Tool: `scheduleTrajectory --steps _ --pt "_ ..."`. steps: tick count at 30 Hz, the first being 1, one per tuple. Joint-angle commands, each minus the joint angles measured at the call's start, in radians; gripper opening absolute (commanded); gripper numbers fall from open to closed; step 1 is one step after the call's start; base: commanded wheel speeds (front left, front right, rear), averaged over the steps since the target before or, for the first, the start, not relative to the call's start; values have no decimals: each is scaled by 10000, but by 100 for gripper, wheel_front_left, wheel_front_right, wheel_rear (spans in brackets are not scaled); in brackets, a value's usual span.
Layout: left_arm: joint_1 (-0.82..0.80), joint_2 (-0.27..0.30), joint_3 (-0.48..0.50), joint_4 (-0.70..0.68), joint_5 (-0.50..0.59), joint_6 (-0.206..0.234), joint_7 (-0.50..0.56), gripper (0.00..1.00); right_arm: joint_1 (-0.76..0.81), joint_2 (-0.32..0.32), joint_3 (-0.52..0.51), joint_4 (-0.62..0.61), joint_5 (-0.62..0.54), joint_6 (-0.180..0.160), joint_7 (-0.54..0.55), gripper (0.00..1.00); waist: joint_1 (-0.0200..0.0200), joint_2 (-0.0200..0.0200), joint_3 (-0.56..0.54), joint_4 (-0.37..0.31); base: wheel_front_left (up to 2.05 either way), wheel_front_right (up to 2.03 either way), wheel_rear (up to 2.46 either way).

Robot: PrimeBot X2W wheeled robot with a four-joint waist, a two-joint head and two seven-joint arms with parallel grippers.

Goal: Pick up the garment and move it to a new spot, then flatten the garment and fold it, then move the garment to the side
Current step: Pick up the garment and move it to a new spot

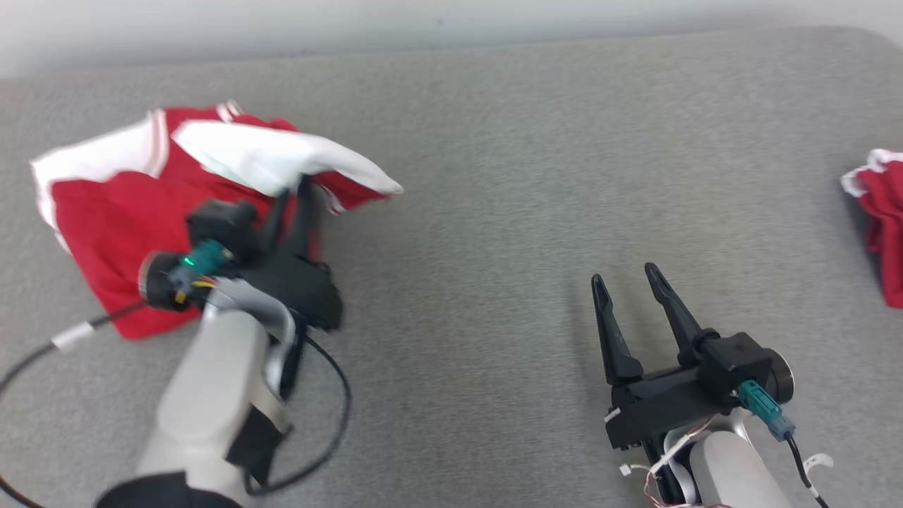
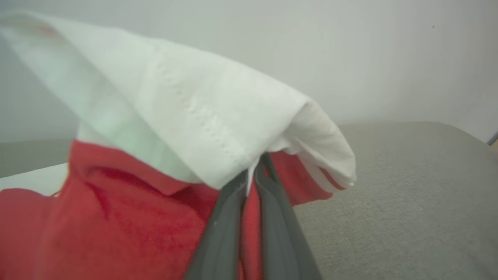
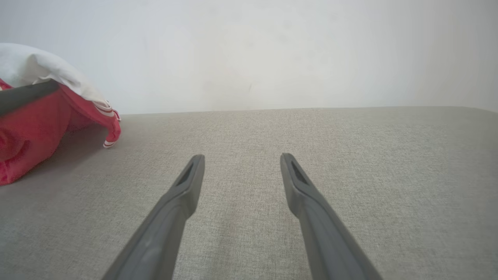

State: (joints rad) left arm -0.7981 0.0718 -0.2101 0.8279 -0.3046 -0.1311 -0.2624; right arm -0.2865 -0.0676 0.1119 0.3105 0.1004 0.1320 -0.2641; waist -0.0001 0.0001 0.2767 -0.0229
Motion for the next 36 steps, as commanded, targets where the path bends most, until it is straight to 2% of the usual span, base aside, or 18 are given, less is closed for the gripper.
scheduleTrajectory --steps 1,4,8,11,16,17,18,19,20,23,26,36 --pt "277 -100 -190 -259 -175 15 -30 0 140 60 -25 48 -82 -29 4 100 1 -1 -379 -403 0 0 0" --pt "807 -208 -1046 -767 -609 15 -31 0 247 103 -105 73 -89 -29 4 100 1 -1 -519 -583 0 0 0" --pt "1240 -229 -3030 -1596 -1553 12 -31 0 385 123 -162 136 -51 -29 4 100 1 -1 -697 -816 0 0 0" --pt "1366 -189 -4089 -2058 -1967 61 -31 0 479 146 -196 204 10 -29 4 100 1 -1 -798 -963 0 0 0" --pt "1427 -197 -4809 -2527 -2346 556 -32 0 553 165 -231 280 52 -29 4 100 1 -1 -887 -1212 0 0 0" --pt "1475 -193 -4763 -2498 -2286 728 -32 0 562 168 -222 292 69 -29 4 100 1 -1 -906 -1265 0 0 0" --pt "1521 -195 -4667 -2495 -2227 877 -32 14 563 170 -234 296 92 -29 4 100 1 -1 -909 -1313 0 0 0" --pt "1677 -195 -4548 -2345 -2236 1014 -30 82 559 173 -222 310 146 -29 4 100 1 -1 -945 -1383 0 0 0" --pt "1815 -197 -4389 -2244 -2203 1130 -30 100 585 173 -211 318 185 -29 4 100 1 -1 -994 -1425 0 0 0" --pt "2141 -201 -3810 -2191 -1891 1348 -32 100 680 175 -263 288 319 -29 4 100 1 -1 -1106 -1483 0 0 0" --pt "2855 39 -3179 -2335 -1444 1454 -31 100 762 174 -318 286 357 -29 4 100 1 -1 -1223 -1444 0 0 0" --pt "5535 544 -81 -3970 -475 1834 -31 100 1076 176 -528 339 466 -29 4 100 1 -1 -1714 -1051 0 0 0"
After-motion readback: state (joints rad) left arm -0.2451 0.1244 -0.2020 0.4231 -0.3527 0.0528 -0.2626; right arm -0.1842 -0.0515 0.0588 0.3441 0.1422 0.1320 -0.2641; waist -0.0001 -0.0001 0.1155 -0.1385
